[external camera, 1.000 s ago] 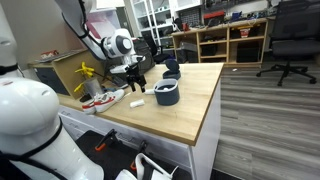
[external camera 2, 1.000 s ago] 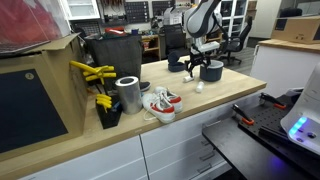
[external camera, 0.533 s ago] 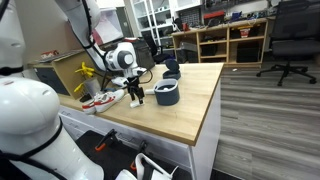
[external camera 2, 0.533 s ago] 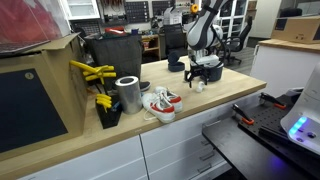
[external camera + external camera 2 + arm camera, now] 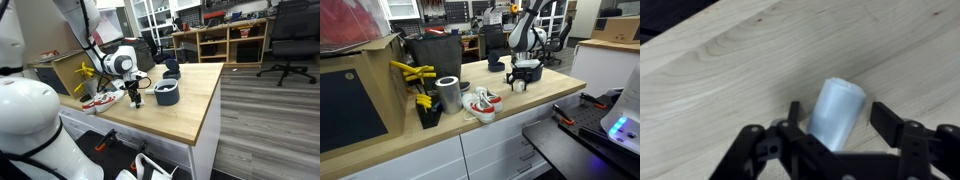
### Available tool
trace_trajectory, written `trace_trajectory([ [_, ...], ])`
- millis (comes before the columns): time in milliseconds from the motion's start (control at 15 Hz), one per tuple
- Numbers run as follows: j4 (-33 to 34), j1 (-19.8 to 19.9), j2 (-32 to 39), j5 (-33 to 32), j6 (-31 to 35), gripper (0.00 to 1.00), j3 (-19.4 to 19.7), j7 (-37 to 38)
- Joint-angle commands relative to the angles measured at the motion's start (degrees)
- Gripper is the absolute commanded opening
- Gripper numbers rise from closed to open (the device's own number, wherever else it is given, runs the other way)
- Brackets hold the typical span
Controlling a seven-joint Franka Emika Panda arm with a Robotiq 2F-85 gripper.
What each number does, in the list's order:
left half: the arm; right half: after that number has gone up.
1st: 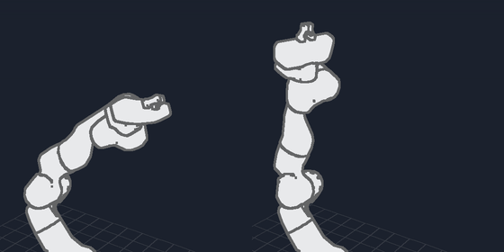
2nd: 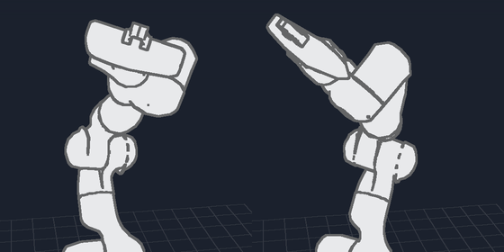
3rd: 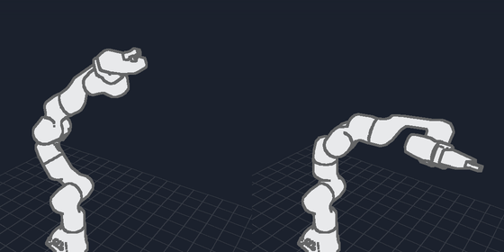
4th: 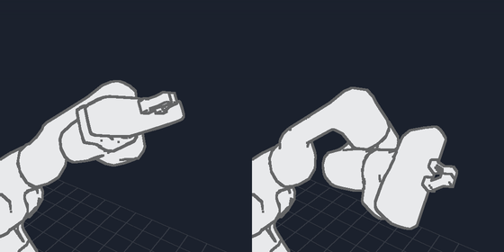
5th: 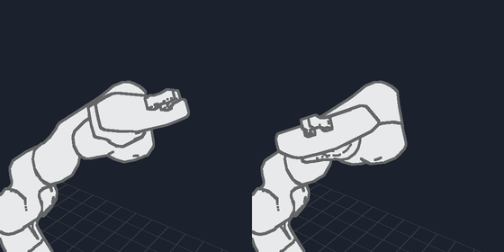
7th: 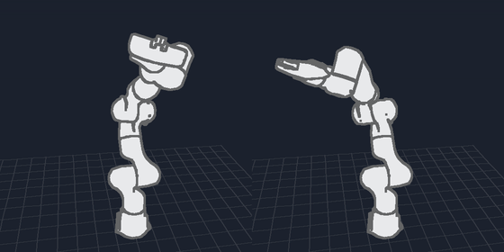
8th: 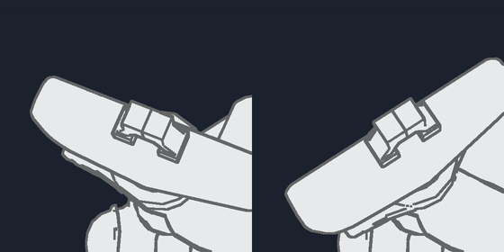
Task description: Put the two white objects in the white and grey container.
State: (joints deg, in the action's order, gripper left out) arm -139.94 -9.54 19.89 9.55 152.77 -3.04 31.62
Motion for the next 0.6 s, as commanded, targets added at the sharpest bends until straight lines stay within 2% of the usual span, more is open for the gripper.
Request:
trace_trajectory([
  [0, -5.4, -2.7, -2.5, 0.5, 8.2, 0.43, 1.5, 5.1],
  [133, -7.3, -5.1, -3.3, -2.0, 11.5, 0.30, 3.1, 8.7],
  [333, -9.8, -11.2, -5.2, -10.2, 13.8, 0.09, 8.3, 15.9],
  [467, -9.7, -14.9, -6.5, -16.7, 11.4, 0.05, 11.8, 21.0],
  [533, -9.7, -15.9, -7.5, -19.2, 10.1, 0.06, 12.5, 22.8],
])
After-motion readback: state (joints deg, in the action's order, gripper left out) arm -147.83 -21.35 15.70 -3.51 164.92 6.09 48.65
